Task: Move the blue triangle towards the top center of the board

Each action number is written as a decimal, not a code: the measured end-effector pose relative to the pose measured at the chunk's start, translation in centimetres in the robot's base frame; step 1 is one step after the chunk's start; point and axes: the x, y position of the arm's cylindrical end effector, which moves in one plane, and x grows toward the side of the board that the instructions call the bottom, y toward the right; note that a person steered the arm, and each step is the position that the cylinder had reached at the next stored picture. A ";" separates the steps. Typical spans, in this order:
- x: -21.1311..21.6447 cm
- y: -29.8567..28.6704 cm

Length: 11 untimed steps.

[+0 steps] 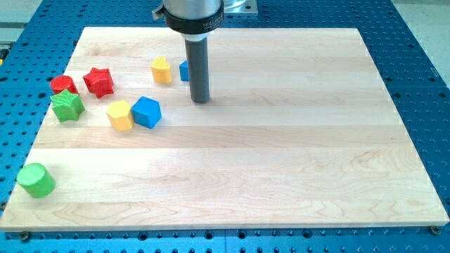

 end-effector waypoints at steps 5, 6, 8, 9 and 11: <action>-0.7 -6.0; -4.1 -5.2; -7.2 1.5; -3.7 2.2; -2.2 2.1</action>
